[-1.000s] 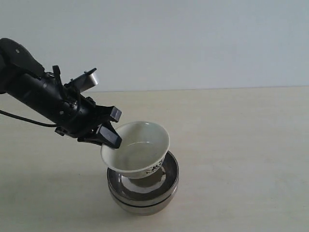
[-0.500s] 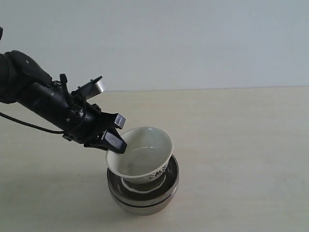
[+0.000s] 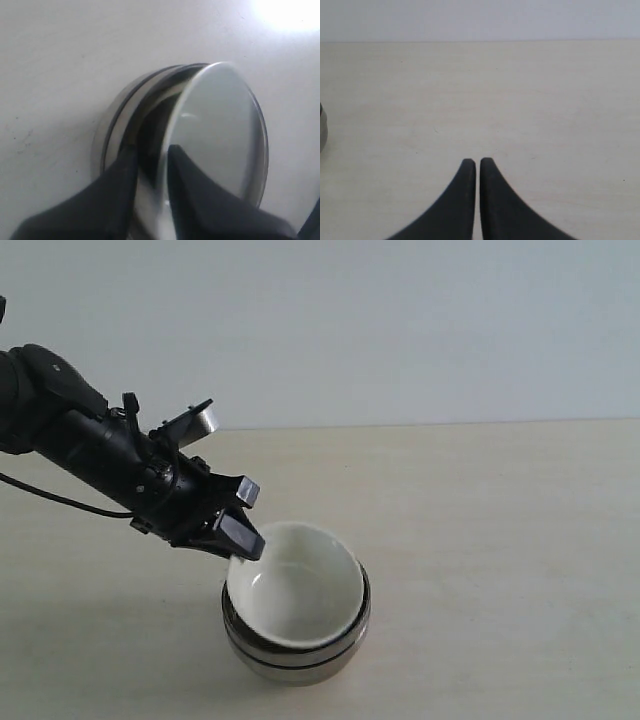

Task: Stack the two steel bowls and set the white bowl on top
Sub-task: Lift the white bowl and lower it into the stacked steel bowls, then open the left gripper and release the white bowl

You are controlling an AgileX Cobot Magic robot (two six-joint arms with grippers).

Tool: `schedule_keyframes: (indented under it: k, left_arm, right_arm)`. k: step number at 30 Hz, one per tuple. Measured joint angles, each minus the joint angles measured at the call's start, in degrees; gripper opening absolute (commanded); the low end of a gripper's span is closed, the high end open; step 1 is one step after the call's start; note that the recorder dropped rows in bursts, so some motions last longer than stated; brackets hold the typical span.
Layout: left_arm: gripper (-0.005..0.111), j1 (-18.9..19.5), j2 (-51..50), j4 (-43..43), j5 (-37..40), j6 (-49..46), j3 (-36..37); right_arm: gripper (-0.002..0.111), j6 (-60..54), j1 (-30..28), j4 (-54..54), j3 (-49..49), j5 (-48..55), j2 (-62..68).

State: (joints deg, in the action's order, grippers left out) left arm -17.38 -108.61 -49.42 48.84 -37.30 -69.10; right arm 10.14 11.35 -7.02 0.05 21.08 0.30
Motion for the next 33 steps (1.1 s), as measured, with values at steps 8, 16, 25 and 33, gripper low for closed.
schedule_keyframes:
  k: [8, 16, 25, 33]
  left_arm:
    - [0.049, 0.0, 0.1, -0.1, 0.1, 0.1, 0.0]
    - [0.023, 0.0, 2.4, -0.1, 3.0, 0.1, -2.7]
    - [0.004, 0.0, 2.7, -0.3, 3.1, -0.5, -2.2]
    - [0.004, -0.2, -2.3, 0.6, 2.9, -0.9, -1.5]
  right_arm:
    - [0.0, 0.0, 0.0, 0.0, 0.0, 0.0, 0.0]
    - [0.0, 0.0, 0.0, 0.0, 0.0, 0.0, 0.0]
    - [0.0, 0.0, 0.0, 0.0, 0.0, 0.0, 0.0]
    - [0.0, 0.0, 0.0, 0.0, 0.0, 0.0, 0.0]
